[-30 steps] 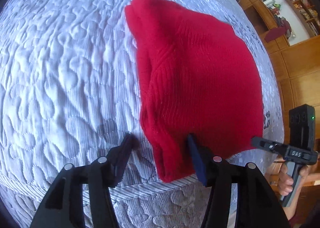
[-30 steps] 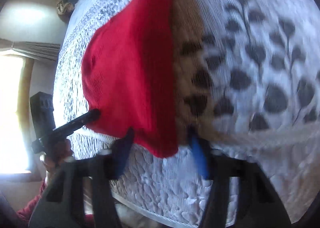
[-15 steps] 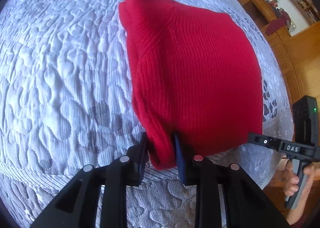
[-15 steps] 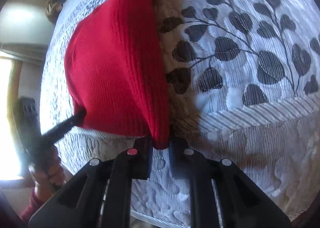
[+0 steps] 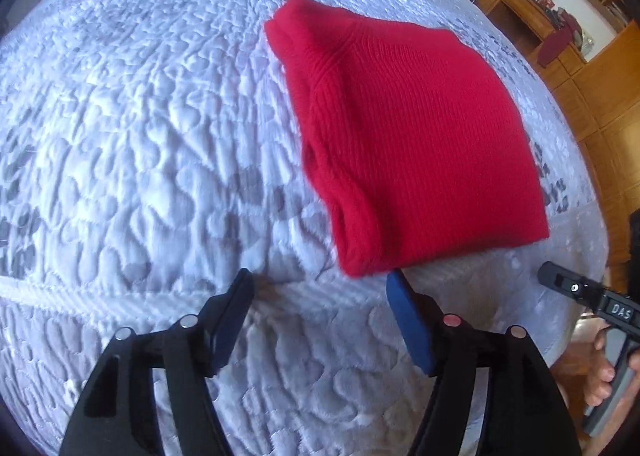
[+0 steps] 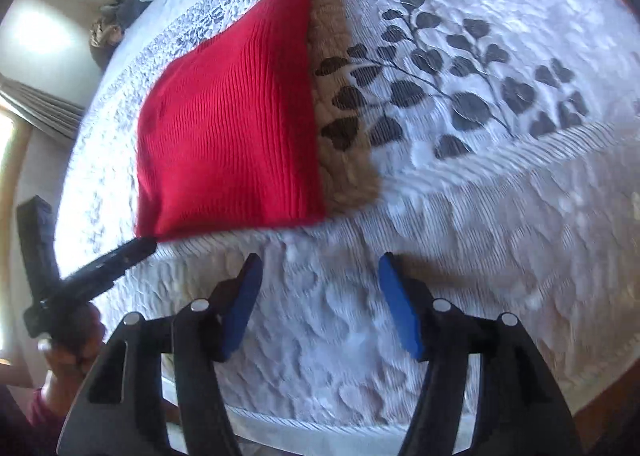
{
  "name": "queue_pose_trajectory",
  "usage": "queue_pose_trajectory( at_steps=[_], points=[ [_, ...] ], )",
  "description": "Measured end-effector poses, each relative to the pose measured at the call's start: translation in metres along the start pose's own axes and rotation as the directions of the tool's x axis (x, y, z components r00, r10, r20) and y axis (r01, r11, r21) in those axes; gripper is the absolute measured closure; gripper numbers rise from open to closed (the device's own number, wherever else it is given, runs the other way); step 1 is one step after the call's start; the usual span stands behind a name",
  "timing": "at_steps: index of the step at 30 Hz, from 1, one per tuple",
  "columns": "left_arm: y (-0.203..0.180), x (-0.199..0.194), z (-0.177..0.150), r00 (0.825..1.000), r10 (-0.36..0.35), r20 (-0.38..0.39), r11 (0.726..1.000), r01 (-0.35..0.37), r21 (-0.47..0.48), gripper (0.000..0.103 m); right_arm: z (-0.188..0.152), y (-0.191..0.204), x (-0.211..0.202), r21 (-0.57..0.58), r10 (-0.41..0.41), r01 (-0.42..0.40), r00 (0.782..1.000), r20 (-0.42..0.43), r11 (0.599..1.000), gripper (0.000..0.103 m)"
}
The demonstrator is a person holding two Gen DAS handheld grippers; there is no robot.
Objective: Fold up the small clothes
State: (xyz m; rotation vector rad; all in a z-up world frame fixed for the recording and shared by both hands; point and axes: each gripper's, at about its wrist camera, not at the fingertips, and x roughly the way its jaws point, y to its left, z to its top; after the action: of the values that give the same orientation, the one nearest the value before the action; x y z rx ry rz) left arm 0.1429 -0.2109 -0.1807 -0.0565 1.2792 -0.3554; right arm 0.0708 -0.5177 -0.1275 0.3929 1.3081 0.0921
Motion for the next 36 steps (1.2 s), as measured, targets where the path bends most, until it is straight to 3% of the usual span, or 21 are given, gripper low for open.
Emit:
queue_pose_trajectory(
  at_steps=[3,10,14,18,23,36],
  points=[
    [-0.001,-0.004,-0.019,0.999,0.047,0.006,0.998,-0.048,0.035,0.023,-0.017,0.001,0.001,-0.037,-0.053,0.054,0.999,0.01,0.998,0.039],
    [-0.004,-0.019,-0.049,0.993,0.114,0.022,0.993,-0.114,0.029,0.022,-0.049,0.031,0.007,-0.156,-0.178,0.179,0.984,0.021,0.971,0.023],
    [0.001,-0.032,-0.051,0.997,0.078,0.006,0.995,-0.077,-0.064,0.022,-0.049,0.052,-0.006,-0.173,-0.173,0.18,0.983,0.058,0.968,0.012],
    [-0.003,-0.051,-0.049,0.996,0.081,0.034,0.991,-0.077,-0.108,0.022,-0.044,0.066,-0.03,-0.183,-0.15,0.163,0.985,0.083,0.97,0.012],
    [-0.012,-0.081,-0.048,0.986,0.136,0.098,0.99,-0.131,-0.06,0.022,-0.043,0.072,-0.058,-0.183,-0.145,0.165,0.982,0.118,0.969,0.011],
    [-0.046,-0.134,-0.042,0.967,0.177,0.184,0.983,-0.182,0.008,0.021,-0.048,0.075,-0.106,-0.165,-0.091,0.115,0.985,0.146,0.98,0.011]
  ],
)
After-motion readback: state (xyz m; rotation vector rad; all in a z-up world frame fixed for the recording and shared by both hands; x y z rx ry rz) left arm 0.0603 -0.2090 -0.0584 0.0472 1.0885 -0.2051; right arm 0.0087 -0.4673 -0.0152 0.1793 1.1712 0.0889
